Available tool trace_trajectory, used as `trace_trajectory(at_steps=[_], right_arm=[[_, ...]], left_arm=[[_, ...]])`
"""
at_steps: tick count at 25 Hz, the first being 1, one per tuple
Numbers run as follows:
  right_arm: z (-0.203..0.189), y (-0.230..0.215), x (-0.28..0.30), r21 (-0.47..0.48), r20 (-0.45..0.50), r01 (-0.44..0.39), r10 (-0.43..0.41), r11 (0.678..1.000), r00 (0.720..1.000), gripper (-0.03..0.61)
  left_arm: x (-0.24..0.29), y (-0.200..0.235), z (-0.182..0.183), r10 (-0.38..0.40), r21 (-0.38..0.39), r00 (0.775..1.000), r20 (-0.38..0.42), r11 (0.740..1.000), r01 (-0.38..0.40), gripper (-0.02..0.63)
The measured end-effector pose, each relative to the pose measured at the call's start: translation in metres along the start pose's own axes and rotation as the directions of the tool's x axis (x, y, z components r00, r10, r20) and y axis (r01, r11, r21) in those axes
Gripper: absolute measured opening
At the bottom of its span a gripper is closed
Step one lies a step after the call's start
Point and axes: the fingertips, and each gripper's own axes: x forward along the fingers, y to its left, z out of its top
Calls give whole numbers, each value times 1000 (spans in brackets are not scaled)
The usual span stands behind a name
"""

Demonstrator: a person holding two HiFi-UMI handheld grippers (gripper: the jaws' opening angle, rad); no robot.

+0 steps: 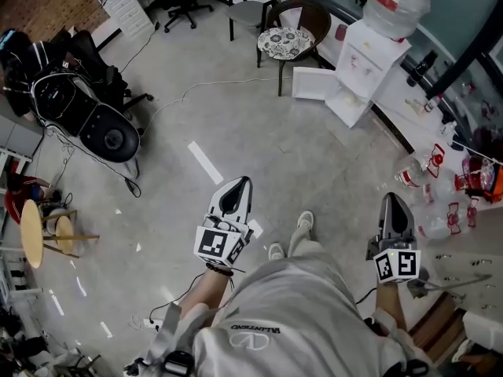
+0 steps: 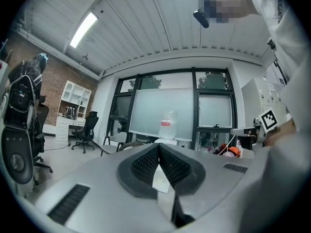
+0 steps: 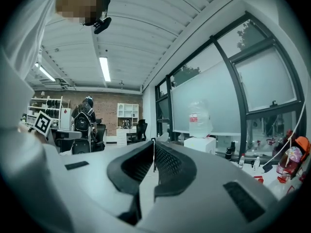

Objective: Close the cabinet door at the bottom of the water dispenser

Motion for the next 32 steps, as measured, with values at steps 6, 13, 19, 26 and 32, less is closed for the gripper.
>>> trace_trajectory(at_steps=[6,13,19,26,32], right_arm=[[7,-26,43,-4,2,-32,32,999,1000,17],[19,-62,96,-14,11,-71,71,997,997,18],[20,-99,133,-4,9,-94,94,996,996,18],[20,-126,162,11,14,-134,134,991,991,18],[21,-132,177,17,13,-157,157,987,988,18]], left_arm=[[47,2,7,9,11,1000,-10,1000,-9,8],[111,2,12,14,13,1000,-1,1000,-14,8],[157,-4,10,29,16,1000,-9,999,-29,8],[186,-8,12,70,28,998,-2,997,-70,8],[197,-4,15,84,50,996,-12,995,-83,8]])
